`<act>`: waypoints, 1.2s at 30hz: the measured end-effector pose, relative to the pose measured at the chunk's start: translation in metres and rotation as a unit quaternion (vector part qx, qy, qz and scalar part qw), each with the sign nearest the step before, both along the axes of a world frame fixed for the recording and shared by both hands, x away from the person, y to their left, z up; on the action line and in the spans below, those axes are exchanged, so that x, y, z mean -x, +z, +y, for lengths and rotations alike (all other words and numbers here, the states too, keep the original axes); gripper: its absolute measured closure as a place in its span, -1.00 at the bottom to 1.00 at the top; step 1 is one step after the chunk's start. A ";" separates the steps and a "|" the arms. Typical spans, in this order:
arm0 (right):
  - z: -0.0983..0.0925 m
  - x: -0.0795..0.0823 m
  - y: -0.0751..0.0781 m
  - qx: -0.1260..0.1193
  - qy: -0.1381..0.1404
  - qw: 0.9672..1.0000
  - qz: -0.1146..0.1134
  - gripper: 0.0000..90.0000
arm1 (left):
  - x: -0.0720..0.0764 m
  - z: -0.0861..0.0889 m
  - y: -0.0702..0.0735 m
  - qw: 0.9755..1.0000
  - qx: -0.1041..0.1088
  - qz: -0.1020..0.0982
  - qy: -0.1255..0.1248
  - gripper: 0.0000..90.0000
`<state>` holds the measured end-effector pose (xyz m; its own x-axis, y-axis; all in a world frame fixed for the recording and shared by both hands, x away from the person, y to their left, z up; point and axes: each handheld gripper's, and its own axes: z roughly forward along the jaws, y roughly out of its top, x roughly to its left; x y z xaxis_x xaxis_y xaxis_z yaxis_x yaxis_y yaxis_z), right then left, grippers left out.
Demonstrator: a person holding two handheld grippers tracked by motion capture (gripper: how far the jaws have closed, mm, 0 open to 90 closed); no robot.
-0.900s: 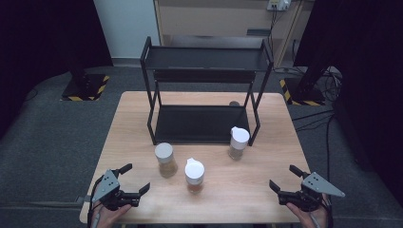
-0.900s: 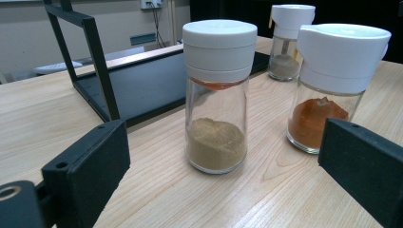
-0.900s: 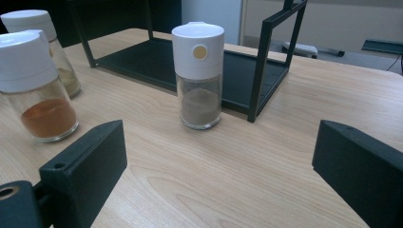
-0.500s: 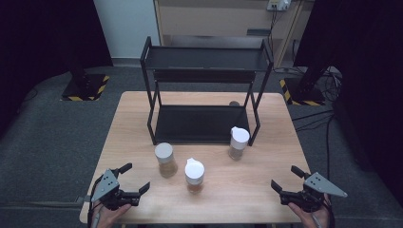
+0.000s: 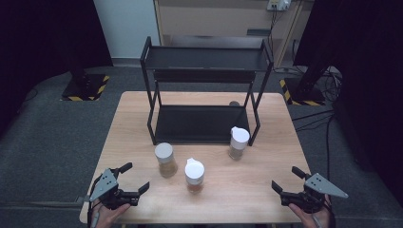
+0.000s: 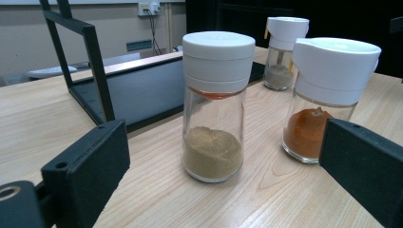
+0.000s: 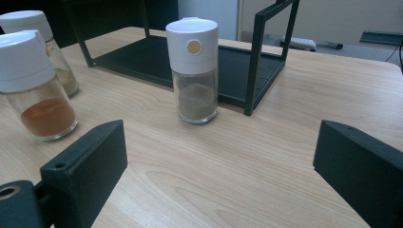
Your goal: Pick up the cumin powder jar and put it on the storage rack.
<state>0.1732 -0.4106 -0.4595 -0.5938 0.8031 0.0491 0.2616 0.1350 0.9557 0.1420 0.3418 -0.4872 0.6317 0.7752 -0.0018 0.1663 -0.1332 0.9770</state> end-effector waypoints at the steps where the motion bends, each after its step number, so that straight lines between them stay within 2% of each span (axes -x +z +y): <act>1: 0.000 0.000 0.000 0.000 0.000 1.000 0.000 -0.90 | 0.000 -0.001 0.000 1.000 0.000 0.000 -0.001 -0.96; 17: -0.001 0.000 0.000 -0.002 -0.004 1.000 0.003 -0.90 | -0.001 -0.003 0.007 1.000 -0.003 0.000 -0.006 -0.97; 28: -0.001 0.000 0.000 -0.003 -0.002 1.000 0.004 -0.90 | -0.003 -0.005 0.014 1.000 -0.005 0.008 -0.008 -0.97; 36: -0.002 0.000 0.000 -0.006 -0.005 1.000 0.005 -0.90 | -0.005 -0.007 0.026 1.000 -0.008 0.009 -0.014 -0.98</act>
<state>0.1734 -0.4123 -0.4597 -0.5847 0.8086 0.0657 0.2729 0.1198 0.9546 0.1469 0.3347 -0.4610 0.6531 0.7572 -0.0007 0.1801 -0.1545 0.9714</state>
